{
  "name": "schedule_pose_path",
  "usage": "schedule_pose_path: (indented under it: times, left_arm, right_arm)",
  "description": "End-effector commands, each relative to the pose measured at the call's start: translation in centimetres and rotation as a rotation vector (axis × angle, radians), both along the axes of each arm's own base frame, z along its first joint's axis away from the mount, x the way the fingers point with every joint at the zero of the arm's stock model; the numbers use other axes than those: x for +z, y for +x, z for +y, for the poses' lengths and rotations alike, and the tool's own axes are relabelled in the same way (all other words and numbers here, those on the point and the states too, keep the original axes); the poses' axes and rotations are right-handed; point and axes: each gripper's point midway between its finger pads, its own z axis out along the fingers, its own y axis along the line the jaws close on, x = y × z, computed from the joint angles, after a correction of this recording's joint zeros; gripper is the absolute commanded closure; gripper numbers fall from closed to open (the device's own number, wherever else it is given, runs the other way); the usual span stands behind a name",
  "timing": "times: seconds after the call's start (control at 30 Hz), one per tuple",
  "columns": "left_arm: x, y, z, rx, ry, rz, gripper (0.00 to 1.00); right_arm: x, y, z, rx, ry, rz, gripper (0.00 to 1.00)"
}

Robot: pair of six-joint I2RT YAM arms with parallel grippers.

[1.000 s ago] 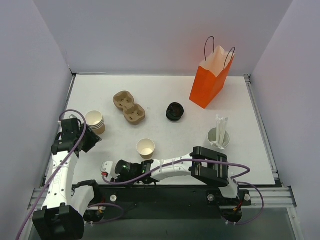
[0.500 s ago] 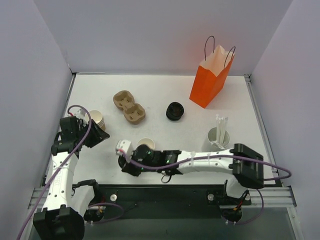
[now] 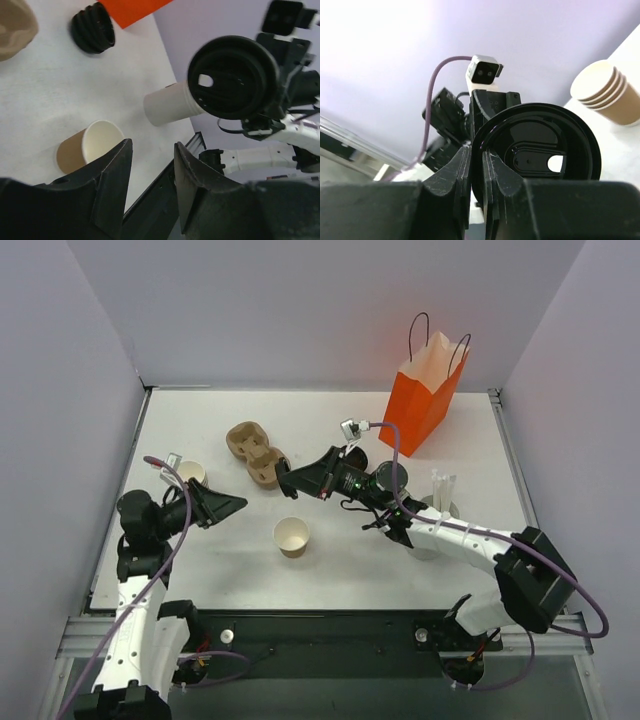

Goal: Pack the takeout coffee

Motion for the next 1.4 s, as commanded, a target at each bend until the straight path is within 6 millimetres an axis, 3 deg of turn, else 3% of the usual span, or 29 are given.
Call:
schedule_pose_path:
  times: [0.0, 0.07, 0.1, 0.27, 0.77, 1.37]
  left_arm:
    - [6.6, -1.7, -2.8, -0.139, -0.145, -0.244, 0.52]
    - [6.3, -0.8, -3.2, -0.120, -0.151, -0.228, 0.52]
    - [6.2, -1.6, -4.6, -0.178, -0.156, -0.220, 0.53]
    - [5.3, -0.9, -5.7, -0.150, -0.148, -0.203, 0.55]
    - [2.8, -0.6, -4.9, -0.054, -0.064, -0.167, 0.56]
    - [2.9, 0.2, -4.9, -0.024, -0.127, -0.159, 0.54]
  right_arm:
    - [8.9, -3.8, -2.4, 0.218, 0.394, -0.077, 1.00]
    - [8.7, -3.4, -2.0, 0.242, 0.413, -0.029, 1.00]
    - [8.8, -3.7, -1.8, 0.257, 0.412, -0.033, 1.00]
    - [8.8, -4.3, -1.4, 0.264, 0.408, -0.055, 1.00]
    - [9.4, -4.6, -1.9, 0.249, 0.426, -0.060, 1.00]
    - [11.0, -6.3, -0.7, 0.299, 0.462, -0.067, 1.00]
